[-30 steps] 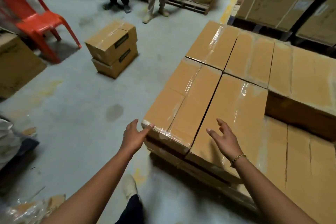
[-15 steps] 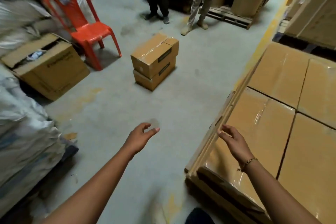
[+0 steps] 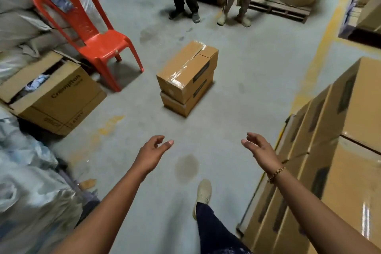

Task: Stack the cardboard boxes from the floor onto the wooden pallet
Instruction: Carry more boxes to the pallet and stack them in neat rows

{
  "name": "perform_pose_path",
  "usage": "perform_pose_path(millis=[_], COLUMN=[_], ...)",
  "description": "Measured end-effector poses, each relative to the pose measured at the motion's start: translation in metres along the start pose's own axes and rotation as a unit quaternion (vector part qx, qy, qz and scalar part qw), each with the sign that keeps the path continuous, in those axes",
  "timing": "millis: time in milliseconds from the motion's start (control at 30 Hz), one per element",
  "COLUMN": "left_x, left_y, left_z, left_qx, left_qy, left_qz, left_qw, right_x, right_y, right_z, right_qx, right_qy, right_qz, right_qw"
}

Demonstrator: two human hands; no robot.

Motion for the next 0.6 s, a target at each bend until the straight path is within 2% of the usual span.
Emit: perform_pose_path(millis=[367, 600], left_x=[0.131, 0.193], left_y=[-0.040, -0.057], left_z=[0.194, 0.357], left_qx=[-0.024, -0.067], left_qy=[-0.024, -0.033], left_qz=[0.023, 0.067], left_qw=[0.999, 0.995], right_x=[-0.074, -0.071], right_y=[0.074, 0.147], right_z=[0.211, 0.356], right_qx=[-0.056, -0.042], right_qy=[0.037, 0.087], right_qz=[-0.008, 0.014], right_qw=[0.998, 0.995])
Point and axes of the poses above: each hand's wrist, its own z-axis towards the middle knuckle, its own y-axis out of the palm, x = y × z, the point moved 8 cm from there along z, towards the middle knuckle, and after that the axes turned 13 degrees about -y, right-handed, at the moved point
